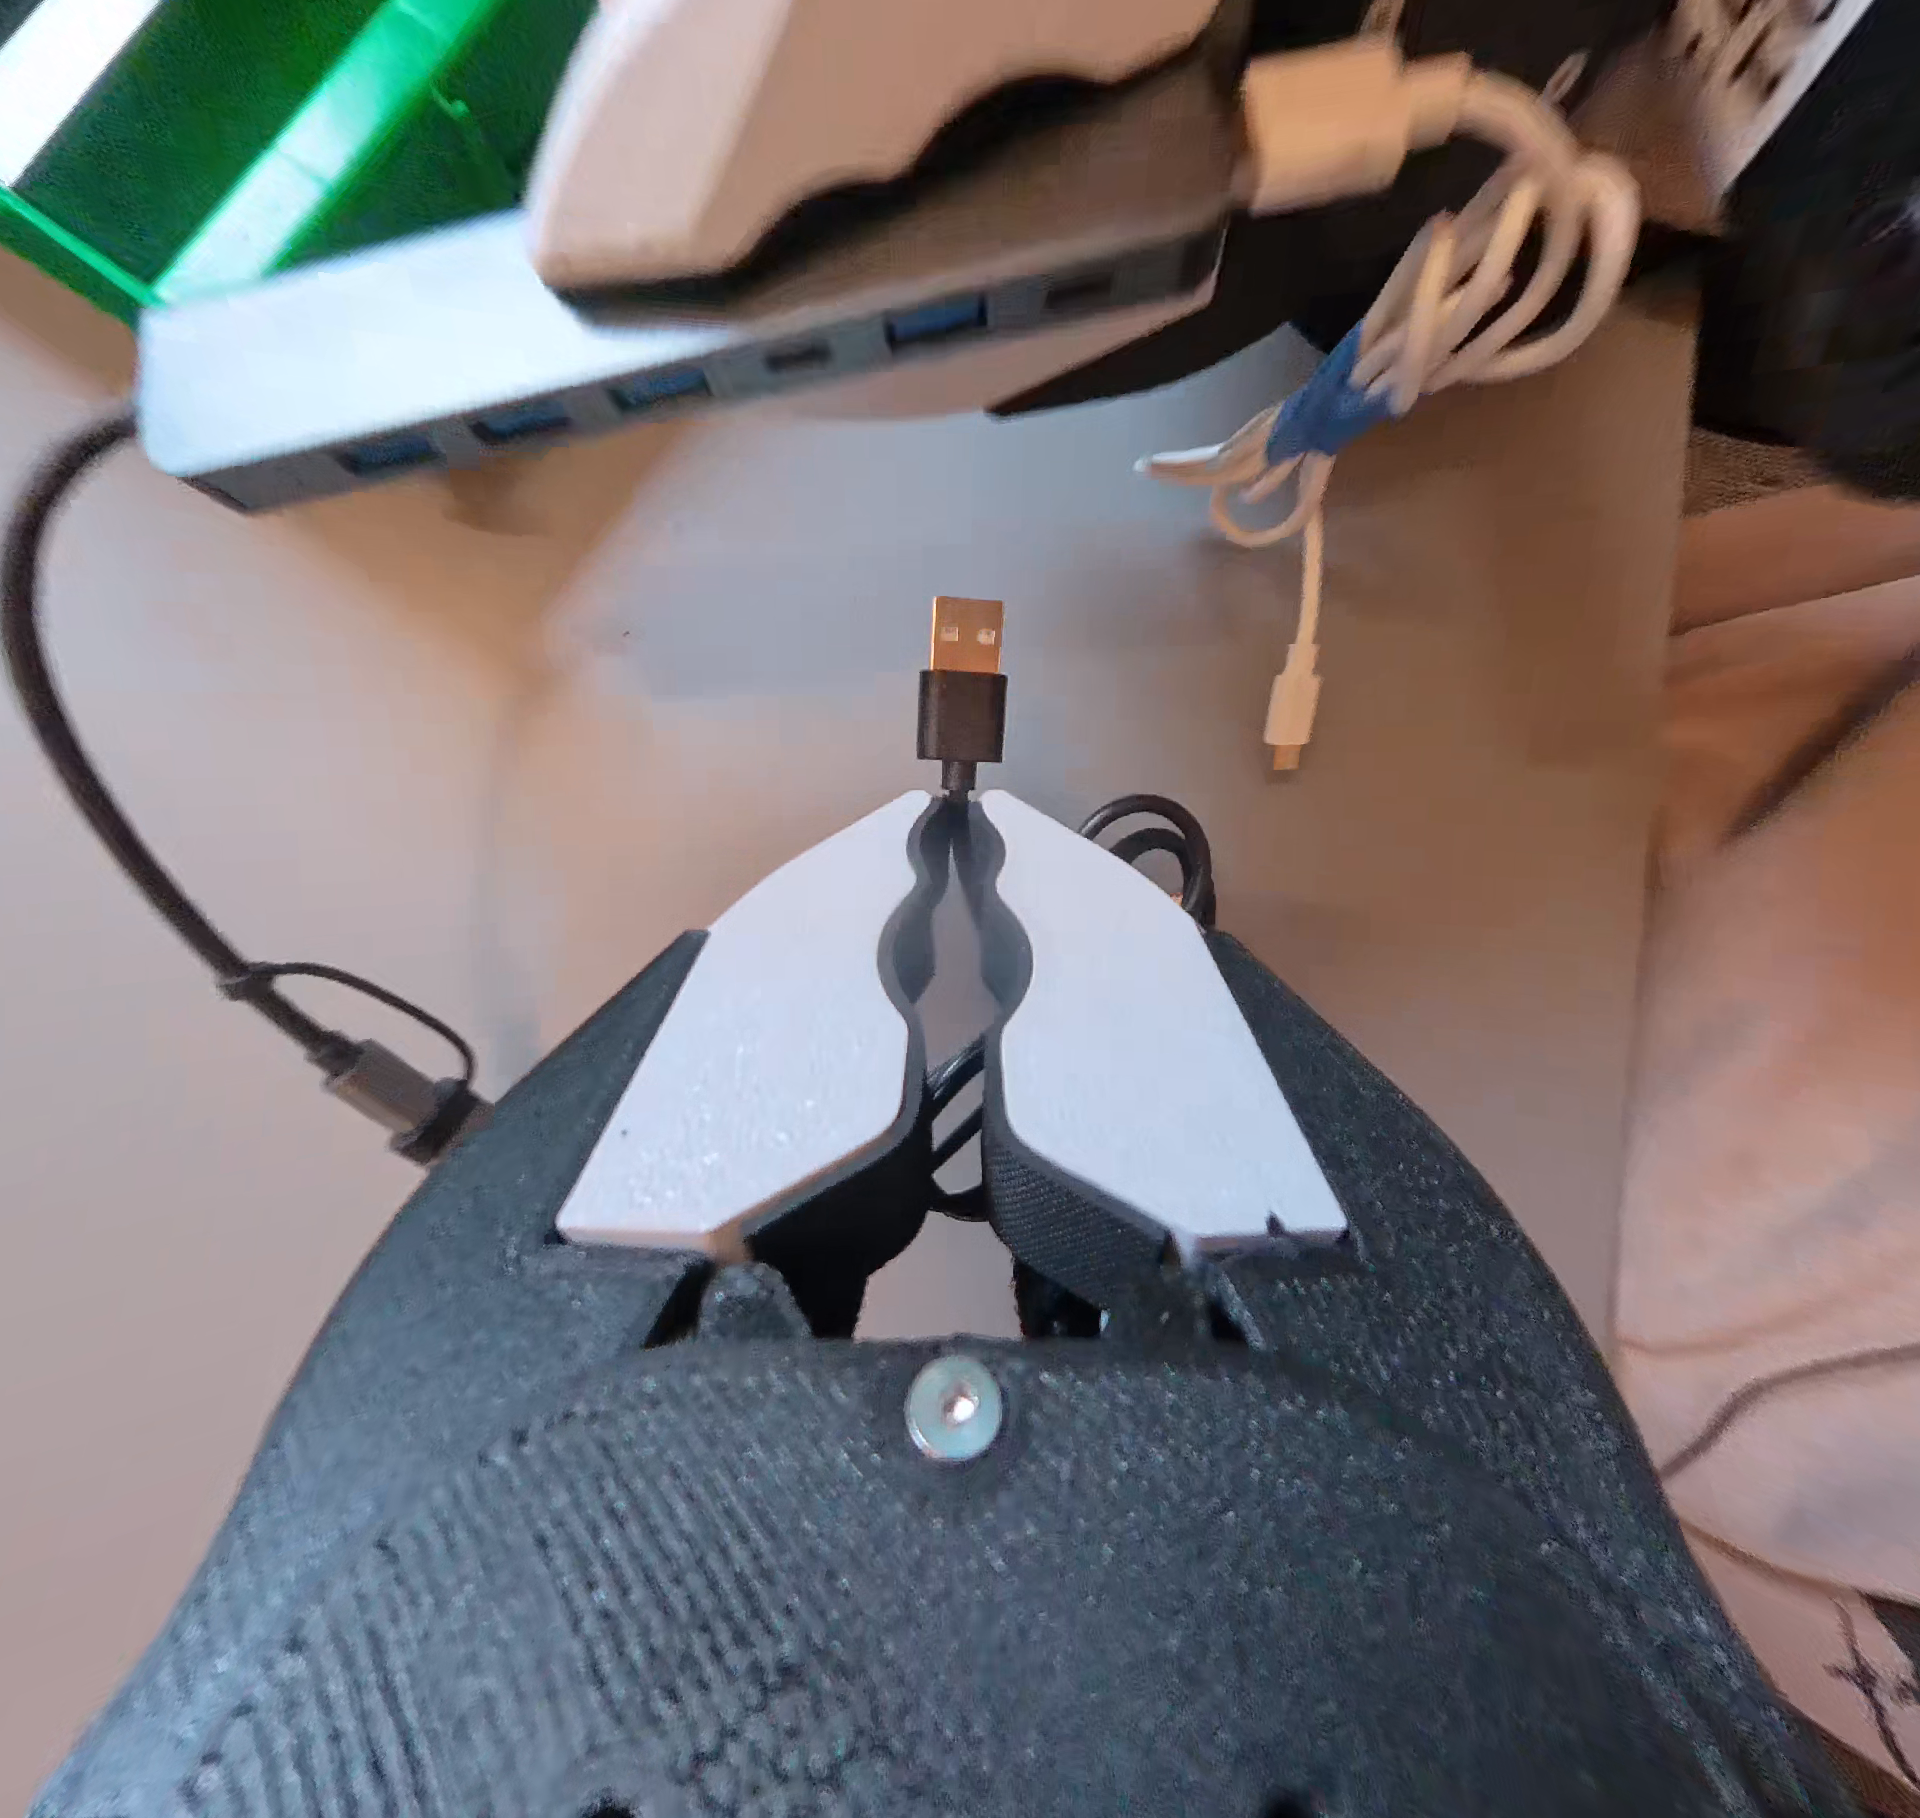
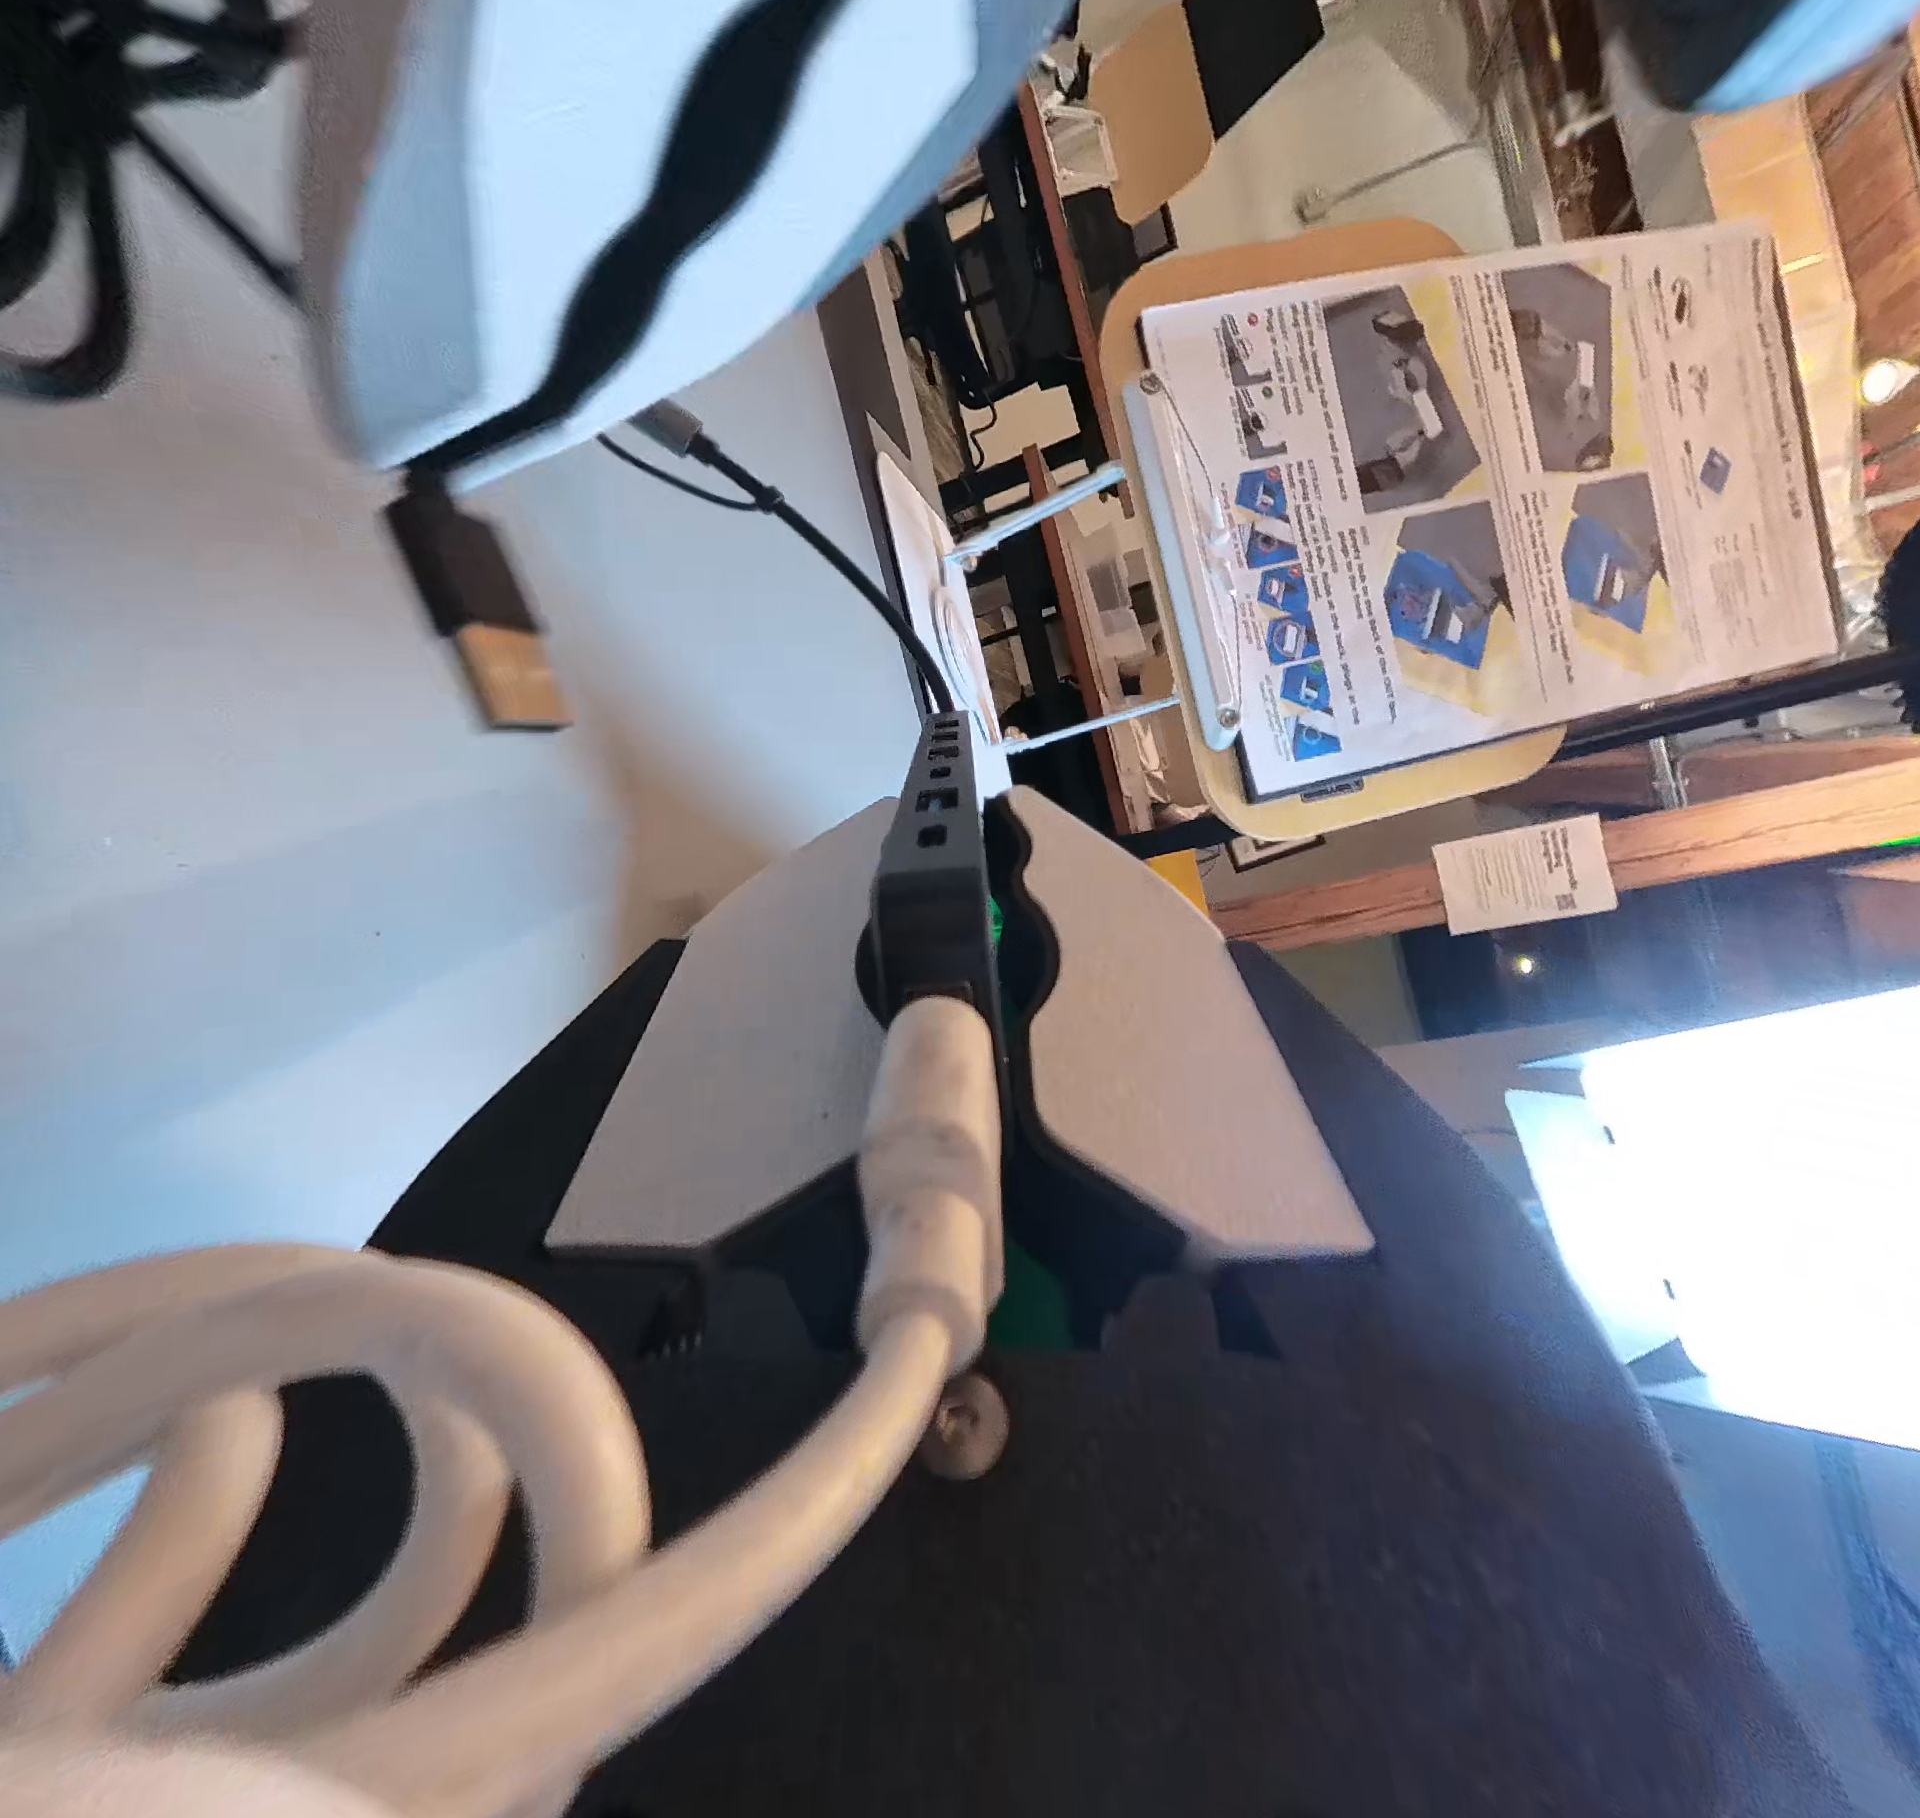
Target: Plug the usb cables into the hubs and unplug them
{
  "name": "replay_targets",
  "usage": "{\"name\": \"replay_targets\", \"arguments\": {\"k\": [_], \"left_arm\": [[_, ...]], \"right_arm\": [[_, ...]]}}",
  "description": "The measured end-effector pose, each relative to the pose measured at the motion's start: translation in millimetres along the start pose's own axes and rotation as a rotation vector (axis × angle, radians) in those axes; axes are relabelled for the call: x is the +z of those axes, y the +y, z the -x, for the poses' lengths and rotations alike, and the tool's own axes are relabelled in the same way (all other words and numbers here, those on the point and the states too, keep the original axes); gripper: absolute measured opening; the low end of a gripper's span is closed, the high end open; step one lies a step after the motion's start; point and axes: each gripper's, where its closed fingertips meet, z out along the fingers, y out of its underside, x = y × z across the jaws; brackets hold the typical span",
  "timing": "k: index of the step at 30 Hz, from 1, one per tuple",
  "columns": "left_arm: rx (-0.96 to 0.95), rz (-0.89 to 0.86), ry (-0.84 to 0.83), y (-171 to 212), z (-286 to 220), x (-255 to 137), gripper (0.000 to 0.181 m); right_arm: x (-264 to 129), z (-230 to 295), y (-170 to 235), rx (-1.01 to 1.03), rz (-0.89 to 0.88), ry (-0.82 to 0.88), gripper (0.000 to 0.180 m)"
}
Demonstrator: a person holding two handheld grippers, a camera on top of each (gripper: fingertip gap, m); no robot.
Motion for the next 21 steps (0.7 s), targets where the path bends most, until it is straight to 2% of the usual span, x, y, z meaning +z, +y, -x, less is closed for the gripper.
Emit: {"name": "replay_targets", "arguments": {"k": [9, 21], "left_arm": [[-0.027, 0.072, 0.004, -20, 1, -18, 0.004], [-0.047, 0.058, 0.019, -27, 1, -29, 0.004]], "right_arm": [[3, 12, -10, -0.137, 0.018, 0.009, 0.012], [3, 5, 0, -0.125, 0.062, 0.033, 0.012]]}}
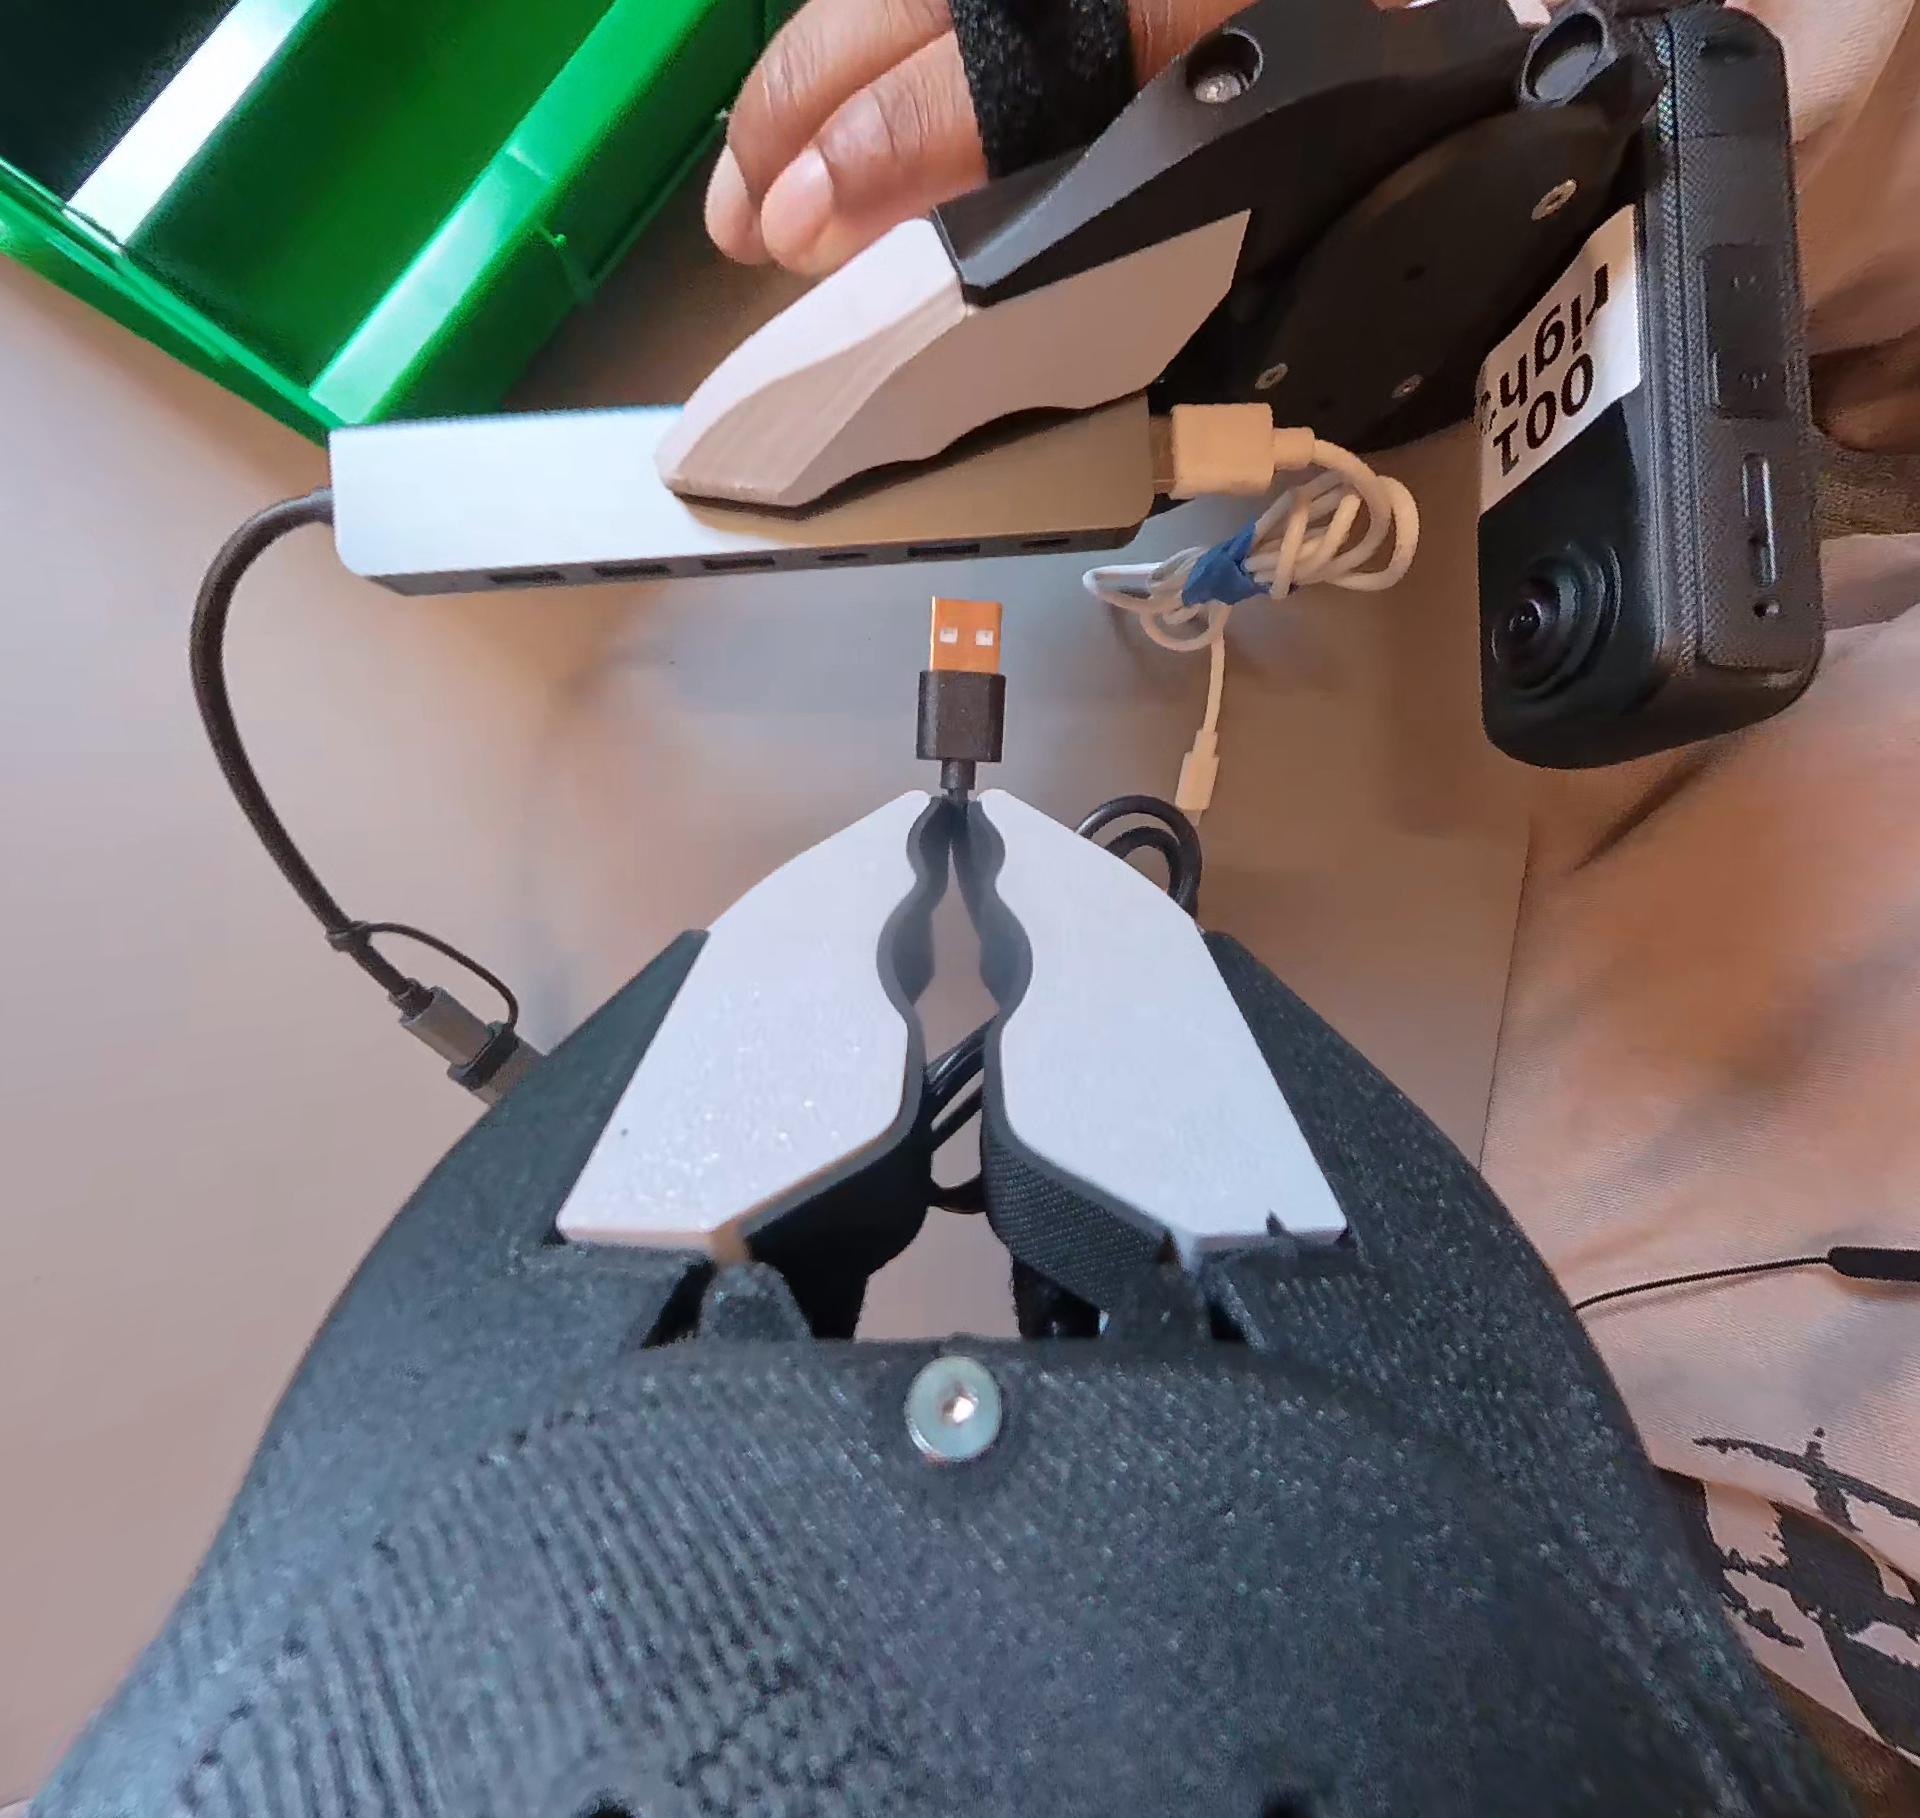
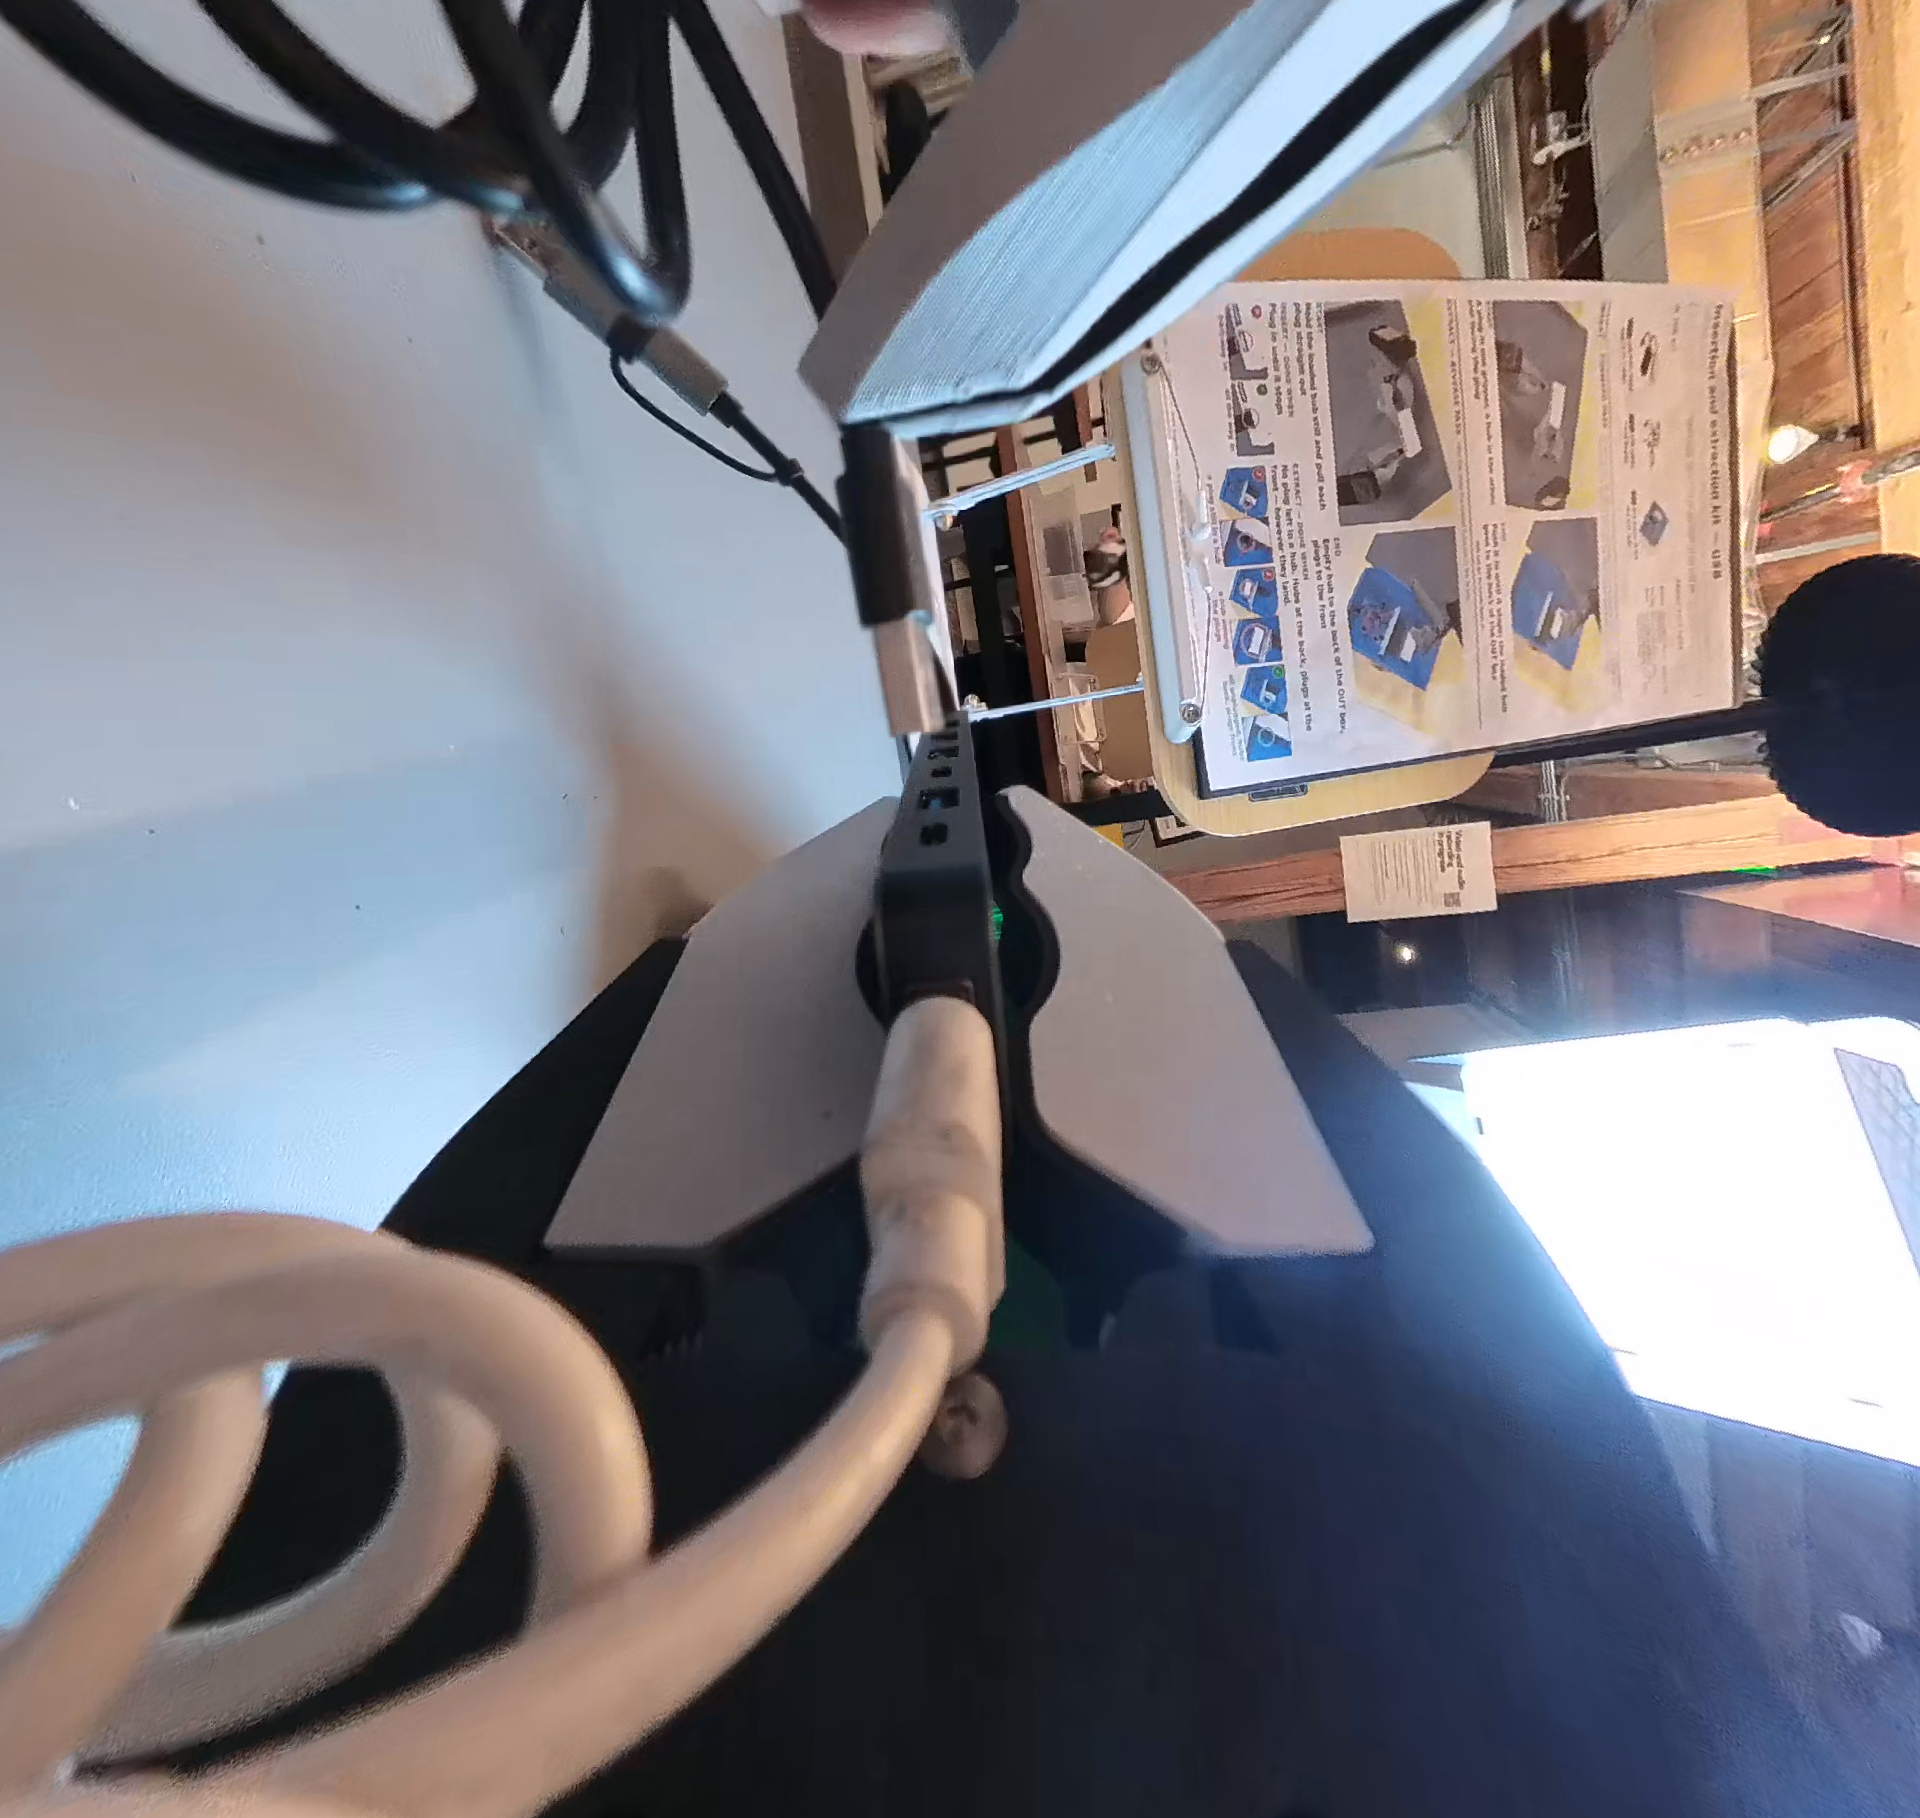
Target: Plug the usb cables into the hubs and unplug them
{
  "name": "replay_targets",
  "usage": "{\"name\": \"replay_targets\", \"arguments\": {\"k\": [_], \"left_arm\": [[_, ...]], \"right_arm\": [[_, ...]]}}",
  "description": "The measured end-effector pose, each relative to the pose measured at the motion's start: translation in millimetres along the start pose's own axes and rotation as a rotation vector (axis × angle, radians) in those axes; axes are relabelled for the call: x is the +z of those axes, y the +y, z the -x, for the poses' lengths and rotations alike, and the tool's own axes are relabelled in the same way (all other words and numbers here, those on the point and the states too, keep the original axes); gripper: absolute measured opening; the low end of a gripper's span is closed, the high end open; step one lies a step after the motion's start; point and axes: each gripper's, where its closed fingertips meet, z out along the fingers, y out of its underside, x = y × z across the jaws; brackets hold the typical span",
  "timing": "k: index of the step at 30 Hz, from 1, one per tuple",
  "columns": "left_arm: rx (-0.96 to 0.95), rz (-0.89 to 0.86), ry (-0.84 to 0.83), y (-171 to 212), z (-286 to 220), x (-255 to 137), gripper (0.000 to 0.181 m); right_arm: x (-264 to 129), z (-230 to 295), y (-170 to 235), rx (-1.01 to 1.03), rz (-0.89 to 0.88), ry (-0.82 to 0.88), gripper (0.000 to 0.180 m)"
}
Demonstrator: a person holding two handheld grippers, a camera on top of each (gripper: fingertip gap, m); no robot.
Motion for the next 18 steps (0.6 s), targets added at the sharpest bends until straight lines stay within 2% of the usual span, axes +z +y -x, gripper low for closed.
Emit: {"name": "replay_targets", "arguments": {"k": [18], "left_arm": [[-0.076, 0.035, 0.068, -0.5, -2.7, 7.6, 0.003]], "right_arm": [[2.2, 2.7, -0.7, -0.086, 0.031, 0.022, 0.012]]}}
